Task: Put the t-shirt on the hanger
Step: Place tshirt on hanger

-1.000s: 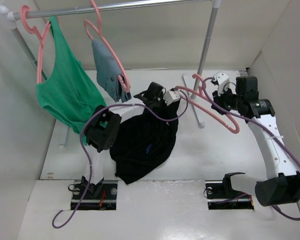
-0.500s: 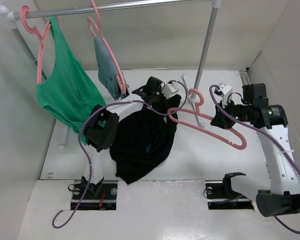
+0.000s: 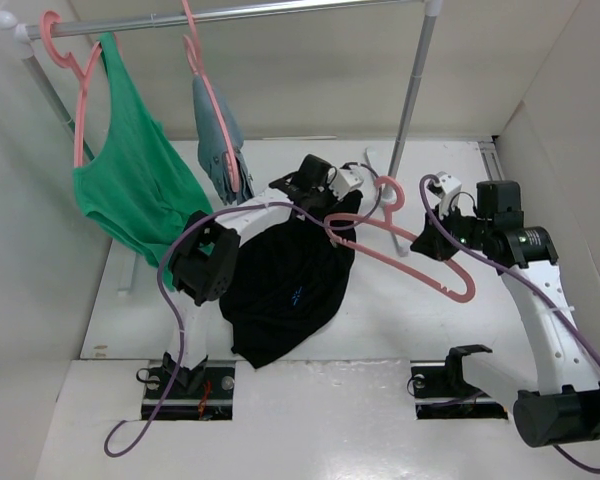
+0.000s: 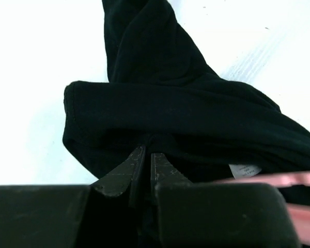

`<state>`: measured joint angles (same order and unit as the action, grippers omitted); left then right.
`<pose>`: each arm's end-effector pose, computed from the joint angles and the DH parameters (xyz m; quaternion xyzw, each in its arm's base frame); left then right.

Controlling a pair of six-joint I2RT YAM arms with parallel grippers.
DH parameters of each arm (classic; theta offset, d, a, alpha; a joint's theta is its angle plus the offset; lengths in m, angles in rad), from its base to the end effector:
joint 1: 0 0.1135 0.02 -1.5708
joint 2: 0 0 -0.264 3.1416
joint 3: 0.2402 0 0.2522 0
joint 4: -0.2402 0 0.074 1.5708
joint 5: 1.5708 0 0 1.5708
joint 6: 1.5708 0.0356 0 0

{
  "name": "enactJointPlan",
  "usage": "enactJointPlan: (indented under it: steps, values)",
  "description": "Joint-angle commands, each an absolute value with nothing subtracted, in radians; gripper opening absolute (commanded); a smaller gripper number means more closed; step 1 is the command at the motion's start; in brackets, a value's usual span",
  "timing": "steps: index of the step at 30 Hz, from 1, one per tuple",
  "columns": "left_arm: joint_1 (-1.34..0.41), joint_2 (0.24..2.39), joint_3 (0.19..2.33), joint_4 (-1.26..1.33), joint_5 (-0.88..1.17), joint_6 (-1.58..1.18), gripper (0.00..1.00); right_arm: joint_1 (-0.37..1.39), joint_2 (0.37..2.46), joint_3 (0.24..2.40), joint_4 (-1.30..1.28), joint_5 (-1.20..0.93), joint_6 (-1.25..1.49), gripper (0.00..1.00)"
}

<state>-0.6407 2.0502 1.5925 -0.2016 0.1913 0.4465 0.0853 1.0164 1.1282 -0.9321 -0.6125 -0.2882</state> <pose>0.3761 -0.2889 0.2266 0.4983 0.7432 -0.1278 0.4277 0.1857 0.0364 0.3495 -0.2733 0.8512 0.2437 0.3761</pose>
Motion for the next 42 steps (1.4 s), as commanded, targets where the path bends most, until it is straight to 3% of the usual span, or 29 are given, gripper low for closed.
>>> enactJointPlan:
  steps: [1, 18, 27, 33, 42]
  values:
    - [-0.641, 1.963, 1.623, -0.224, 0.206, 0.425, 0.00, 0.086, 0.997, 1.163, -0.767, -0.580, -0.233, 0.00]
    - [-0.660, 1.963, 1.750, -0.314, 0.301, 0.358, 0.00, 0.086, 0.977, 0.986, -0.545, -0.611, -0.155, 0.00]
    - [-0.678, 1.829, 1.772, -0.324, 0.382, 0.285, 0.00, 0.086, 0.934, 0.968, -0.307, -0.589, -0.118, 0.00]
    - [-0.730, 1.738, 1.805, -0.295, 0.391, 0.219, 0.00, 0.101, 0.879, 0.913, -0.051, -0.505, 0.049, 0.00]
    - [-0.785, 1.603, 1.792, -0.285, 0.350, 0.236, 0.00, 0.140, 0.762, 0.922, -0.038, -0.275, 0.040, 0.00]
